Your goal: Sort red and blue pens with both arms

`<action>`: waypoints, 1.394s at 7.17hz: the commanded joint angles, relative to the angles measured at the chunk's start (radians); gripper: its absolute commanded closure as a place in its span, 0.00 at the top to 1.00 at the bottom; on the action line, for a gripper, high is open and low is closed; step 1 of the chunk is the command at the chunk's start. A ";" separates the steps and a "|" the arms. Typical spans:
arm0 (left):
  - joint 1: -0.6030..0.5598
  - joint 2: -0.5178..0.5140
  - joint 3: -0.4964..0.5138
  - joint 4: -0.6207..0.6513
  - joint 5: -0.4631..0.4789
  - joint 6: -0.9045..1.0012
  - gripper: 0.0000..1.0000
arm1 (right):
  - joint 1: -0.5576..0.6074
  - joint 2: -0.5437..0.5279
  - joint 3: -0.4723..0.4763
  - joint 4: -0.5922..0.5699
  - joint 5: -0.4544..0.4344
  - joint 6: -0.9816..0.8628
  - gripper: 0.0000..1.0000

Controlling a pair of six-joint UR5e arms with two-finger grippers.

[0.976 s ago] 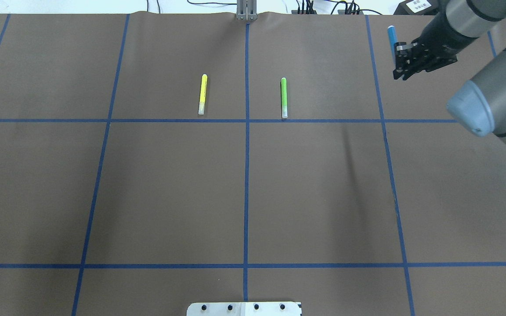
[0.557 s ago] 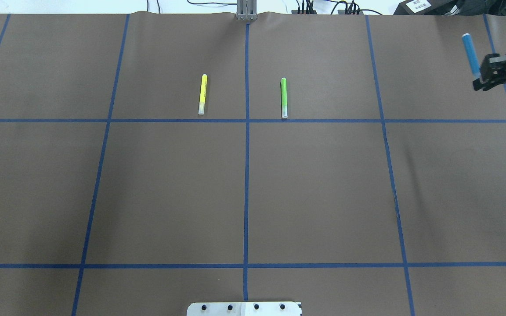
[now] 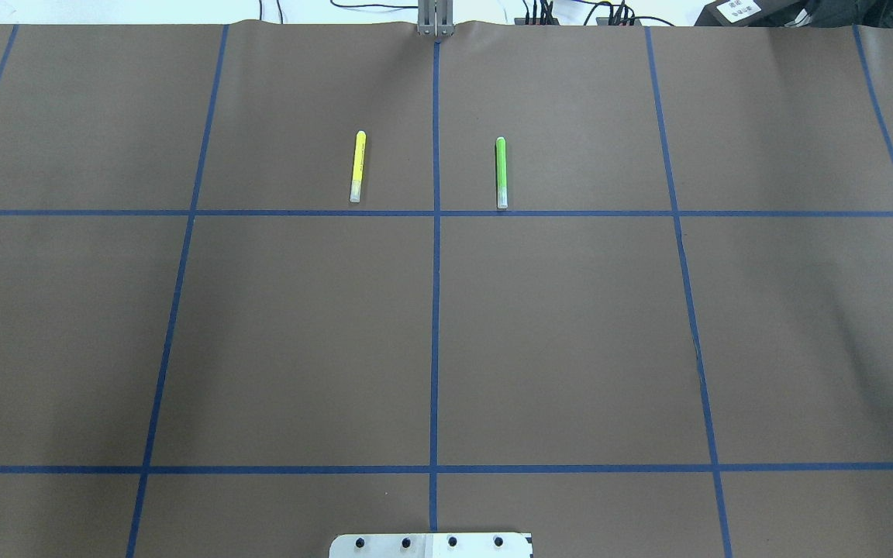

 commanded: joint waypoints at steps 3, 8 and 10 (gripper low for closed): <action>0.002 -0.001 0.012 -0.055 0.000 0.000 1.00 | 0.294 -0.373 0.002 -0.009 0.007 -0.313 0.00; 0.000 0.008 0.012 -0.100 0.000 0.000 1.00 | 0.840 -0.440 0.003 -0.609 0.060 -0.490 0.00; 0.000 0.008 0.010 -0.100 0.000 0.000 1.00 | 0.907 -0.357 0.003 -0.887 0.054 -0.477 0.00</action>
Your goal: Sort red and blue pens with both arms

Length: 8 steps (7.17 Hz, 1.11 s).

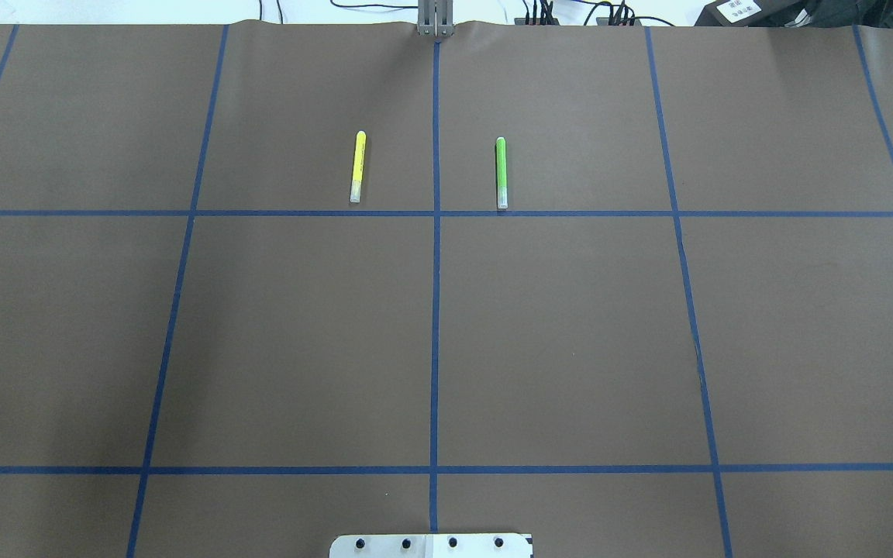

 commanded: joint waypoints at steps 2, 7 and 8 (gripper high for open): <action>0.000 0.001 -0.003 -0.002 0.000 0.001 1.00 | 0.051 0.068 -0.014 -0.342 0.007 0.059 0.00; -0.002 0.021 -0.012 -0.055 0.000 -0.003 1.00 | 0.058 0.142 -0.175 -0.407 -0.083 0.087 0.00; -0.002 0.033 -0.009 -0.087 0.000 -0.005 1.00 | 0.065 0.139 -0.177 -0.405 -0.119 0.084 0.00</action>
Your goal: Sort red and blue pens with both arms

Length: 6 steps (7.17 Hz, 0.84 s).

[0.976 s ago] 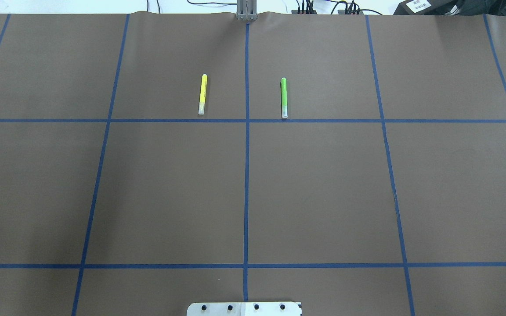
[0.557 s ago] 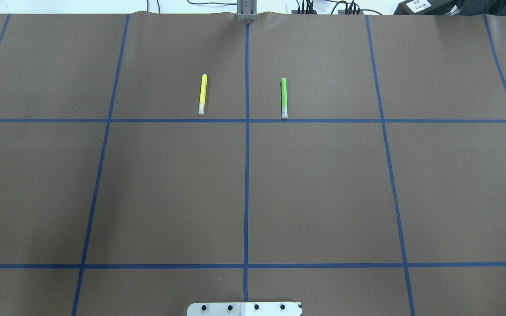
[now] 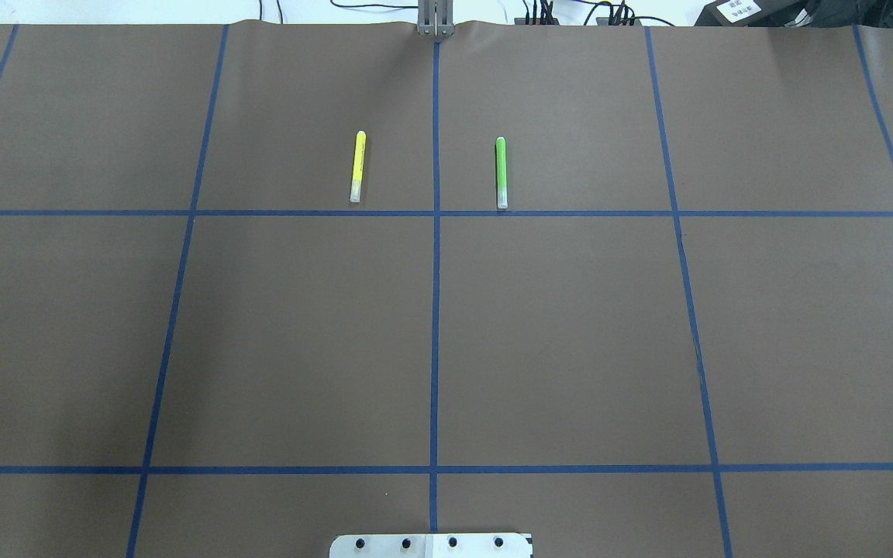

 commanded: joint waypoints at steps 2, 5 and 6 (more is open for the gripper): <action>-0.003 0.019 0.001 -0.044 0.000 0.002 1.00 | 0.010 0.014 -0.074 0.047 -0.070 -0.009 0.00; -0.005 0.019 0.000 -0.044 0.000 0.004 1.00 | 0.011 0.030 -0.187 0.148 -0.096 -0.015 0.00; -0.005 0.019 -0.002 -0.045 -0.002 0.004 1.00 | 0.040 0.027 -0.189 0.153 -0.117 -0.016 0.00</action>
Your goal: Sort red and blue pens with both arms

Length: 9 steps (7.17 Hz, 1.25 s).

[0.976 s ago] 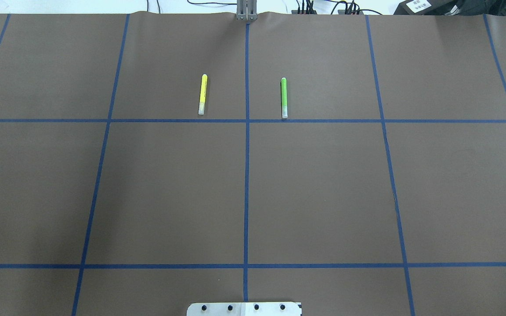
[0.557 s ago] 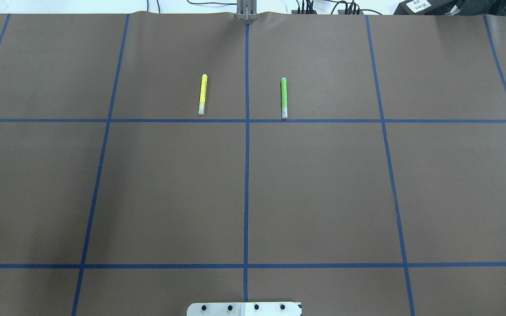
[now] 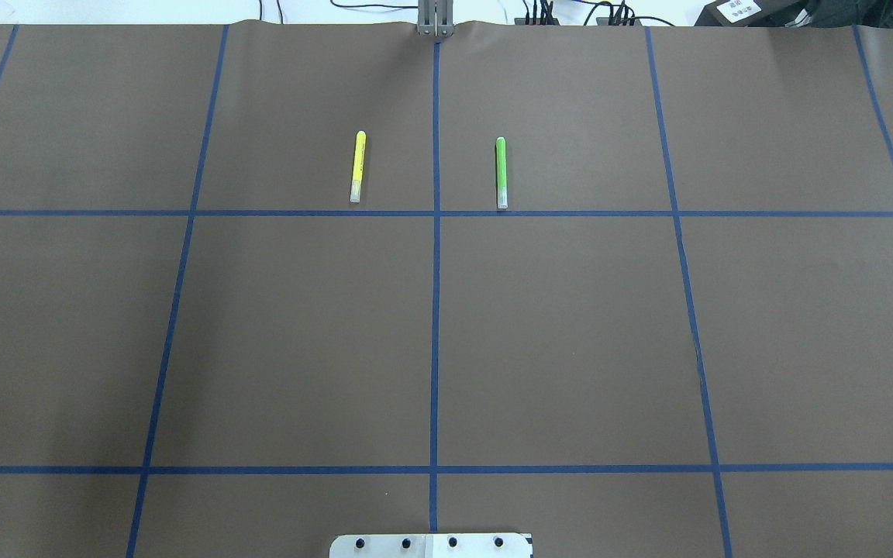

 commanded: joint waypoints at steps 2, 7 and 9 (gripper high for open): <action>0.000 -0.001 0.004 -0.001 0.000 0.000 1.00 | 0.050 0.004 -0.027 0.016 -0.052 -0.002 0.00; 0.000 -0.001 -0.001 -0.001 -0.001 0.000 1.00 | 0.071 0.007 -0.030 0.068 -0.053 -0.004 1.00; 0.000 -0.001 0.002 -0.001 -0.001 0.000 1.00 | 0.070 0.039 -0.026 0.070 -0.050 -0.005 1.00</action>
